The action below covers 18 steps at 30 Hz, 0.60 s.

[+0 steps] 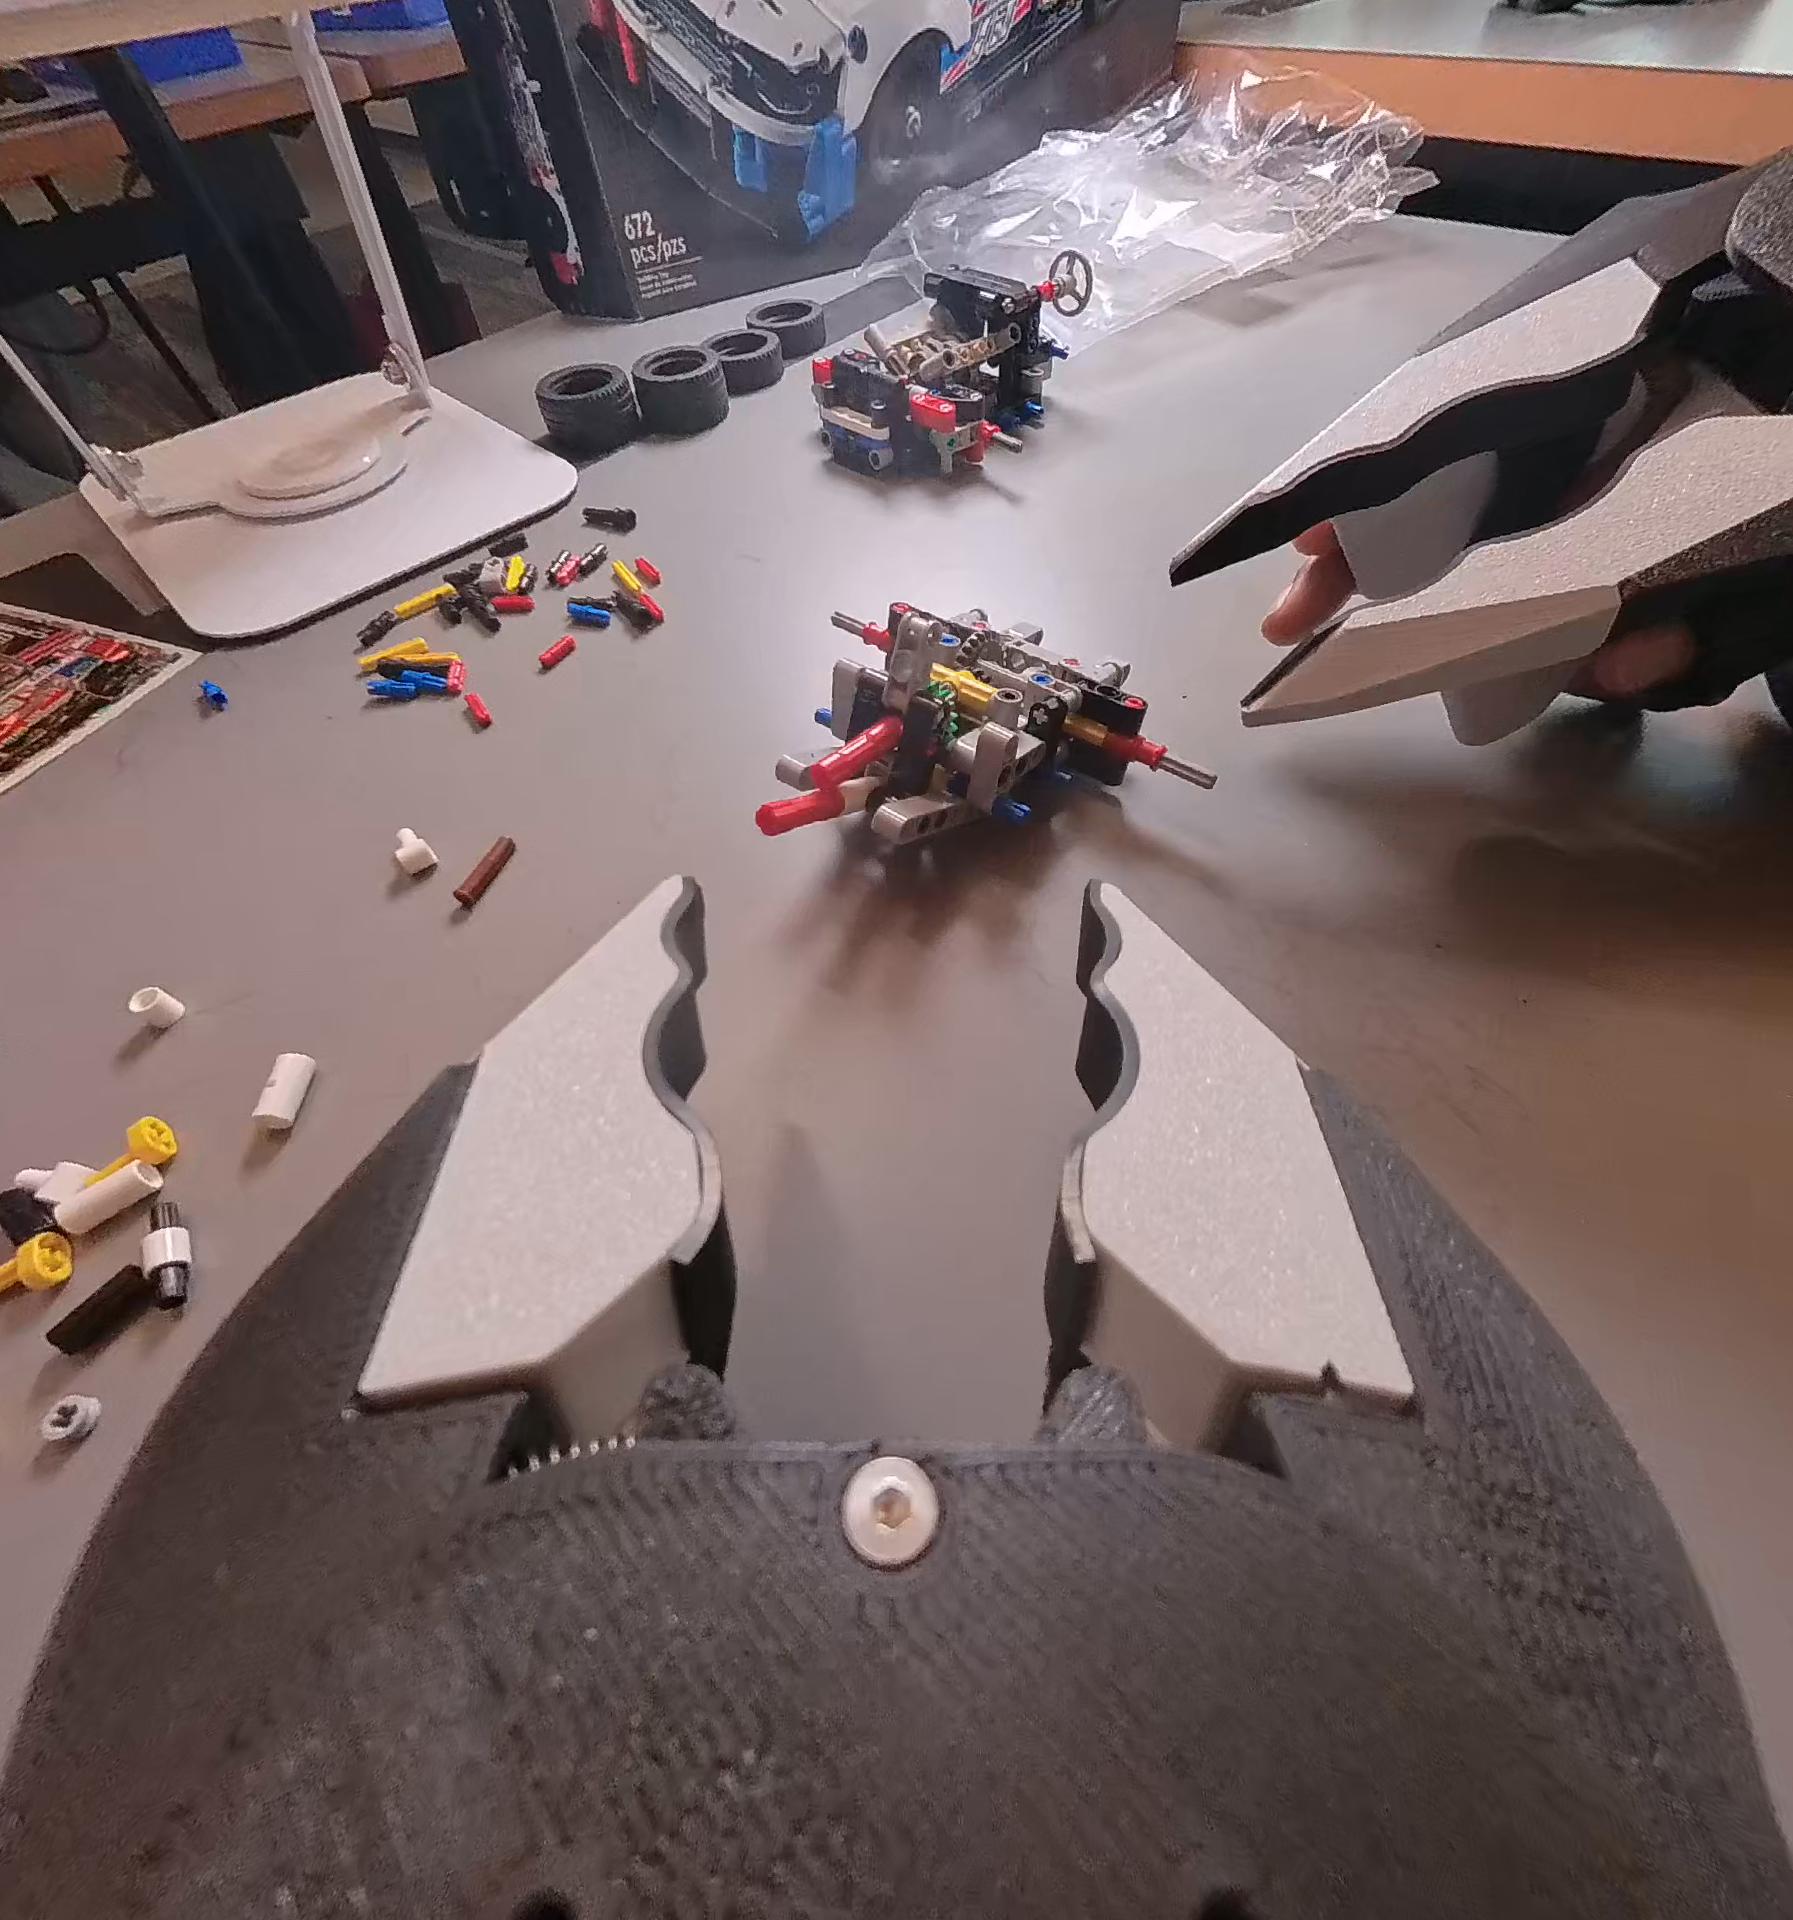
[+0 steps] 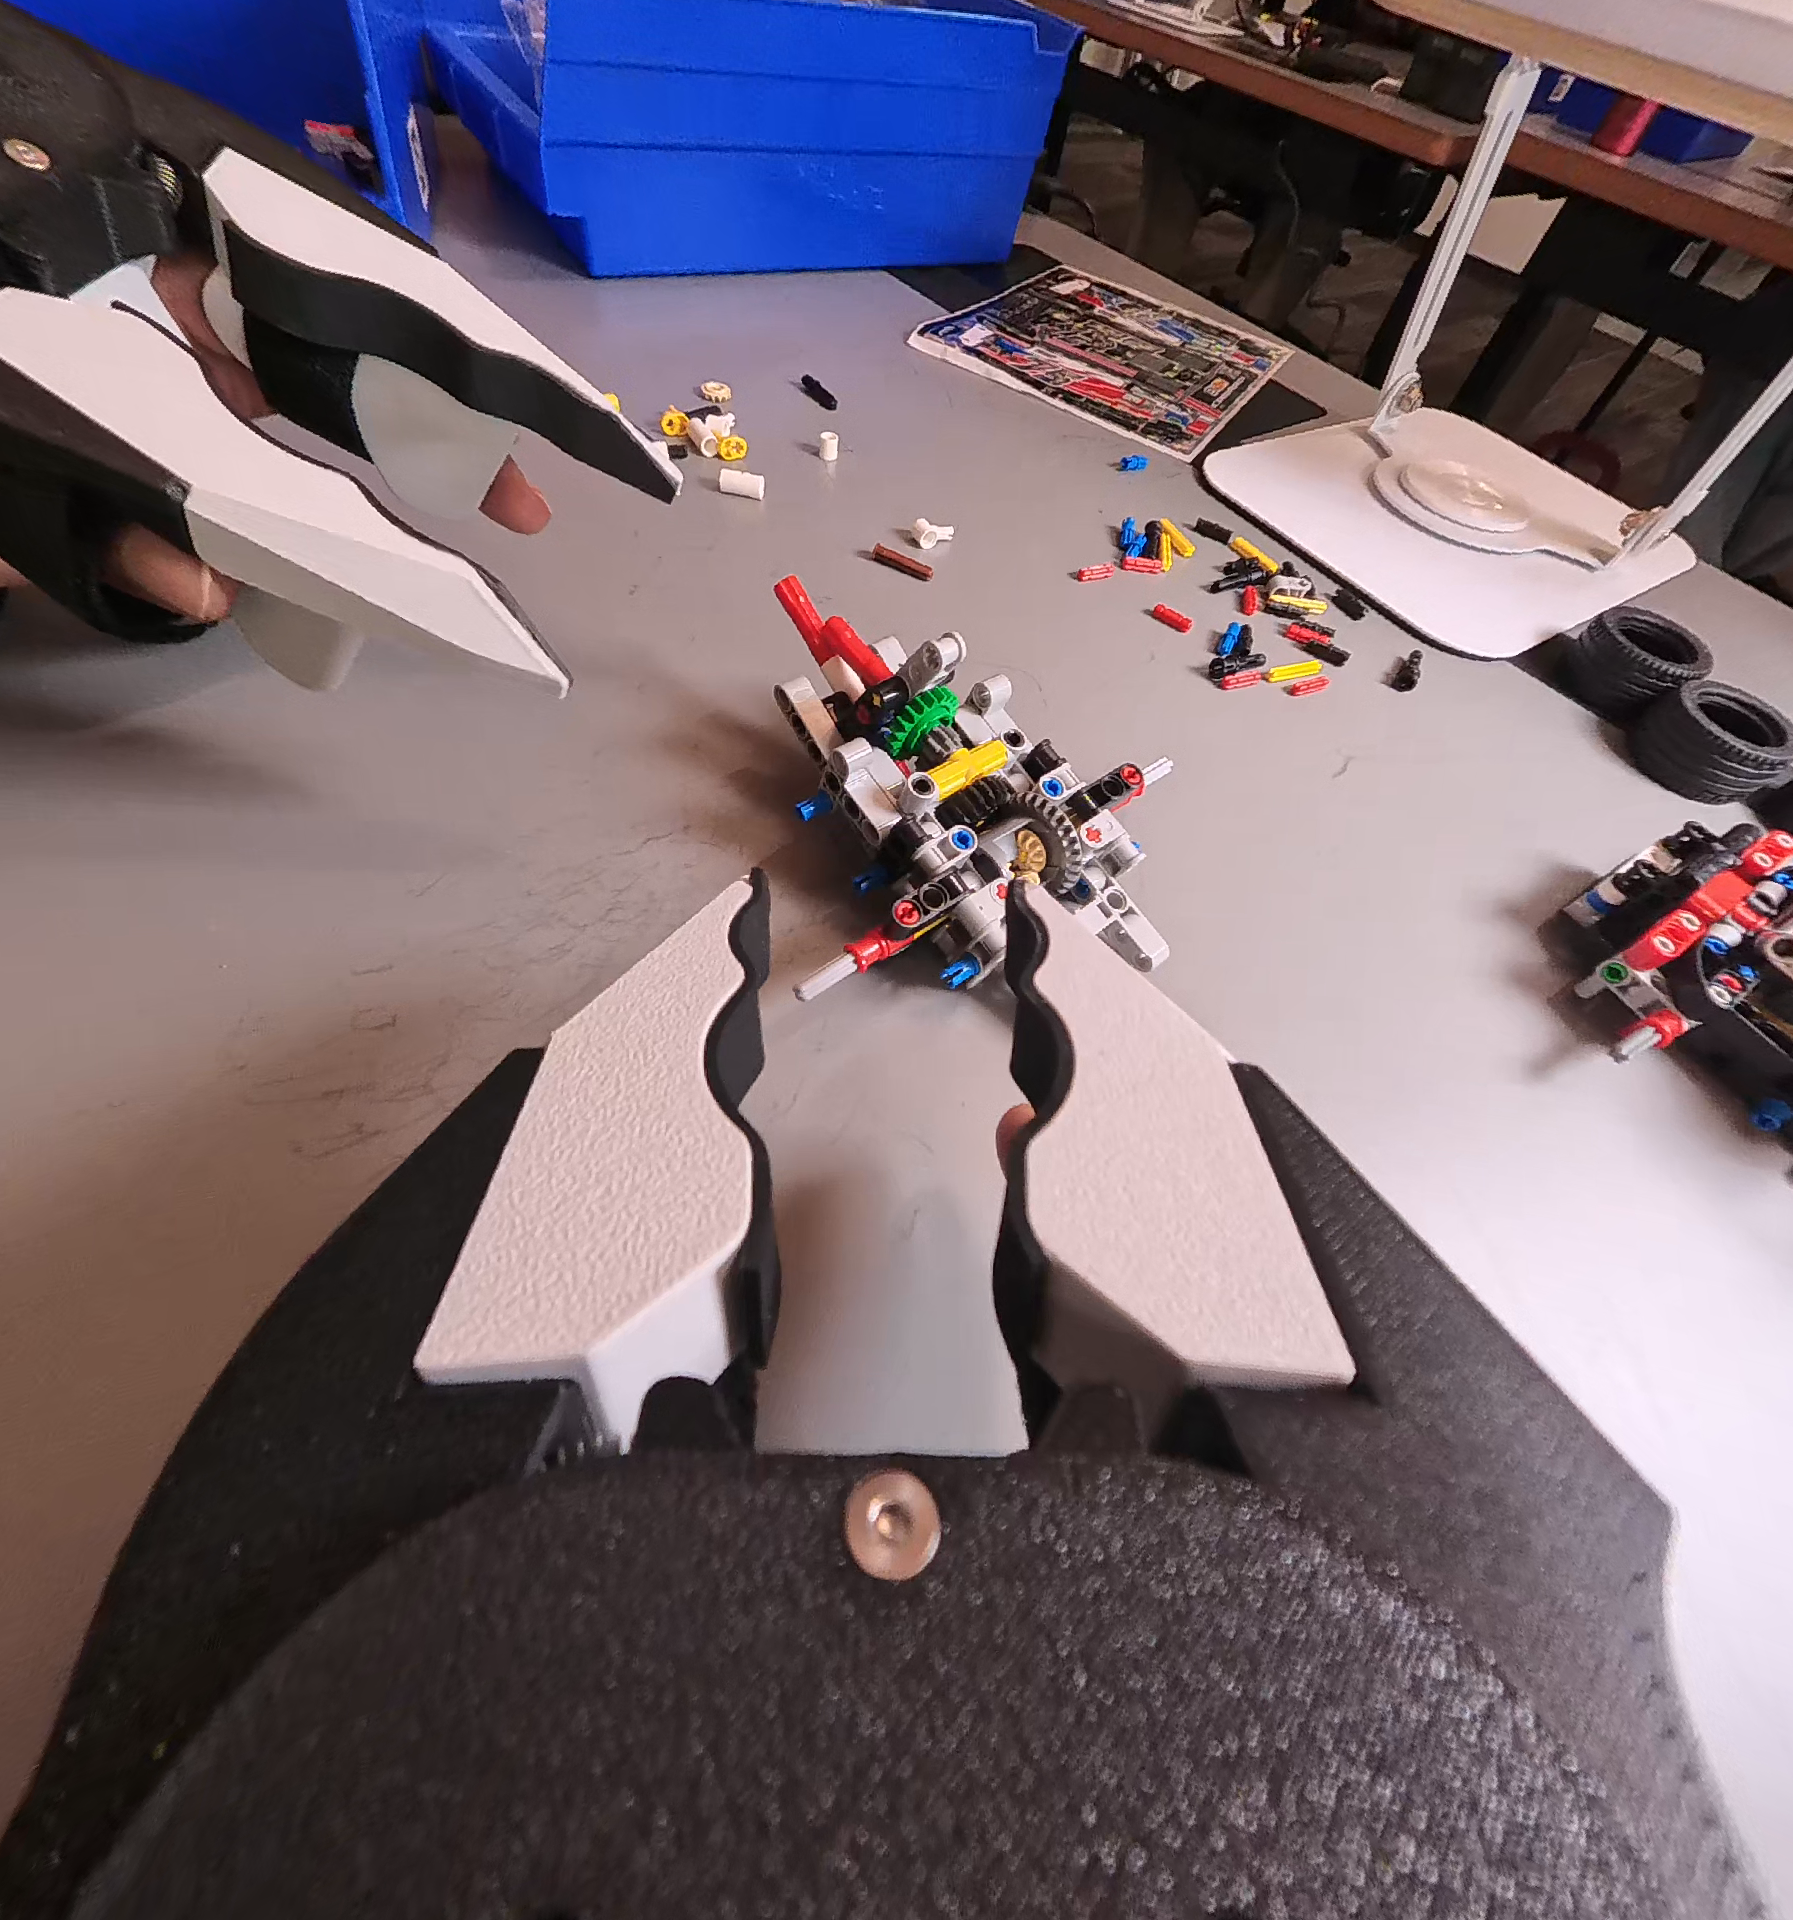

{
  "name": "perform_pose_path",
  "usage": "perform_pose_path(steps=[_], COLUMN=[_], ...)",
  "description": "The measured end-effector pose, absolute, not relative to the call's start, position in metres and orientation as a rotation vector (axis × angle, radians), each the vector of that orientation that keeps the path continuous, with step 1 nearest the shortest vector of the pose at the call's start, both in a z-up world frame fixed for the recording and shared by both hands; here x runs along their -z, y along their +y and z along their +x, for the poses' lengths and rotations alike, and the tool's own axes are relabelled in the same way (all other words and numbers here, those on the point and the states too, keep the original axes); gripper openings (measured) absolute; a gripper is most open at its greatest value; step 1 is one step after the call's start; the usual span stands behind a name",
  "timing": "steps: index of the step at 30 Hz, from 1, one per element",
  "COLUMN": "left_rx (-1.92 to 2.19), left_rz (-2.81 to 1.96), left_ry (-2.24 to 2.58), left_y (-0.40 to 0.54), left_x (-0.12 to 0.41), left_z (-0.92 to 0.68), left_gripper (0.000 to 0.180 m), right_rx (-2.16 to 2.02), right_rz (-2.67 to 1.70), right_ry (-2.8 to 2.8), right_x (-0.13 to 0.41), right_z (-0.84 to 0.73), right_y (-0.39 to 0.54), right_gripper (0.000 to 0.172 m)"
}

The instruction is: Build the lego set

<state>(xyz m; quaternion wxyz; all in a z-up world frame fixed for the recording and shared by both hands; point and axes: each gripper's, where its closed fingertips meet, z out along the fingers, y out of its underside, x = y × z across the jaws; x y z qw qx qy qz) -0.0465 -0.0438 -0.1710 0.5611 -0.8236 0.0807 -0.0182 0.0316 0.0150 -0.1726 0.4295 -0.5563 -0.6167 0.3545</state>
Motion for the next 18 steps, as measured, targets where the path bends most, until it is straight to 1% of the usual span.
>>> perform_pose_path(steps=[9, 18], left_rx=[0.031, 0.023], left_rz=[-1.9, -1.891], left_ry=[0.16, 0.145], left_y=[-0.046, -0.046], left_x=[0.161, 0.159], left_z=[-0.052, -0.055], left_gripper=[0.069, 0.071], right_rx=[-0.879, -0.864], right_rz=[-1.397, -1.41], right_ry=[-1.498, -1.47], right_x=[0.17, 0.169], right_z=[0.031, 0.031], right_y=[0.021, 0.026], right_gripper=[0.043, 0.043])
